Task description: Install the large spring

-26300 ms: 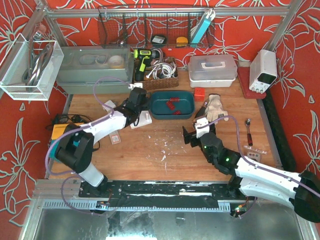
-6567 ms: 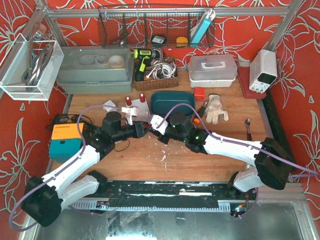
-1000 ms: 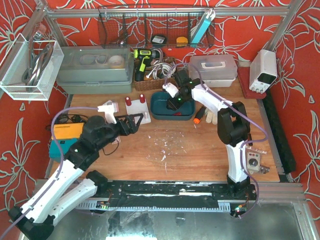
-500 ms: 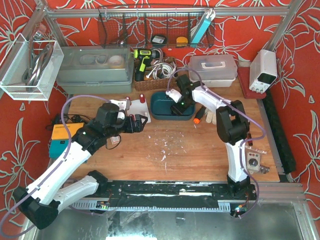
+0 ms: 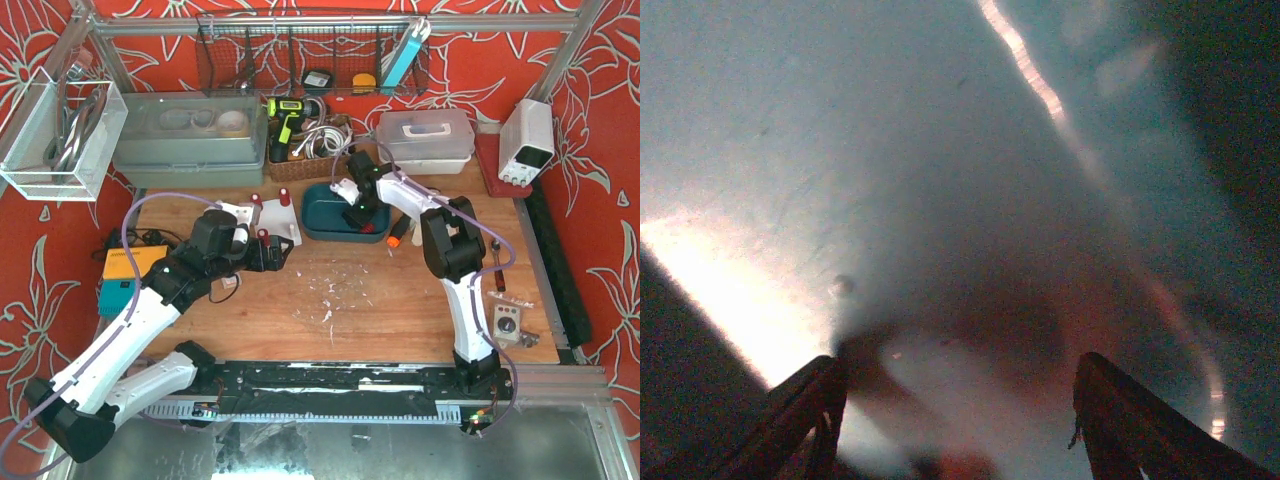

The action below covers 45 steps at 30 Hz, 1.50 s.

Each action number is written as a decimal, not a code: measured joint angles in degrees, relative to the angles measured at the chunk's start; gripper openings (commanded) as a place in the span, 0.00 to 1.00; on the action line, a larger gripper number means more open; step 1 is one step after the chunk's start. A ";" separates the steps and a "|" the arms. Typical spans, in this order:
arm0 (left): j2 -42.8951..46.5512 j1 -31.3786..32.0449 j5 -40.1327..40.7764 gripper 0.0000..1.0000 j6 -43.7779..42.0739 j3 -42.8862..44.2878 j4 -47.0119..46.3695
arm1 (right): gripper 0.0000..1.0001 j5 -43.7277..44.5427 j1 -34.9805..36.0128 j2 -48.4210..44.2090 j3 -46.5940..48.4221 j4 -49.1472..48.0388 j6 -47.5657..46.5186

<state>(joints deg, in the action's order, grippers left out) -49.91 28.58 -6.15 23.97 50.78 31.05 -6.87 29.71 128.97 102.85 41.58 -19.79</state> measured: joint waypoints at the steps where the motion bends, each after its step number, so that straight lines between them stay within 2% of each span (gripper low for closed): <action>1: 0.02 -0.02 0.04 1.00 -0.15 0.00 0.00 | 0.66 1.16 -0.09 -0.02 0.74 0.31 0.02; 7: -0.85 -0.02 0.02 1.00 -0.98 0.00 -0.26 | 0.67 1.33 -0.48 -0.42 5.92 2.27 0.37; 13: -1.46 0.00 -0.11 1.00 -1.73 0.00 -0.26 | 0.73 3.06 -0.81 -2.21 6.91 8.22 5.53; 17: -1.46 0.00 -0.15 1.00 -2.14 0.00 -0.26 | 0.71 6.05 -1.07 -1.88 12.85 16.59 15.23; 20: -1.55 -0.02 -0.17 1.00 -2.34 0.00 -0.31 | 0.71 5.95 -1.18 -2.01 18.12 20.63 27.19; 24: -1.90 -0.02 -0.24 1.00 -2.56 0.00 -0.61 | 0.71 5.03 -1.14 -3.15 16.37 21.88 43.08; 28: -1.92 0.00 -0.52 1.00 -2.97 0.02 -0.68 | 0.71 4.81 -0.79 -2.21 15.54 24.11 54.21; 36: -1.57 0.00 -0.42 1.00 -3.89 0.22 -0.24 | 0.68 3.91 0.20 -0.50 13.73 25.55 66.58; 45: -1.38 0.00 -0.37 1.00 -4.48 0.22 -0.24 | 0.68 3.28 1.46 3.91 13.70 25.70 72.59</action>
<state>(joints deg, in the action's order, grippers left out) -51.29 28.58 -6.52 19.49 51.00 30.81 -3.60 31.18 132.88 116.55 67.29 52.80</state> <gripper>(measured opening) 0.999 0.684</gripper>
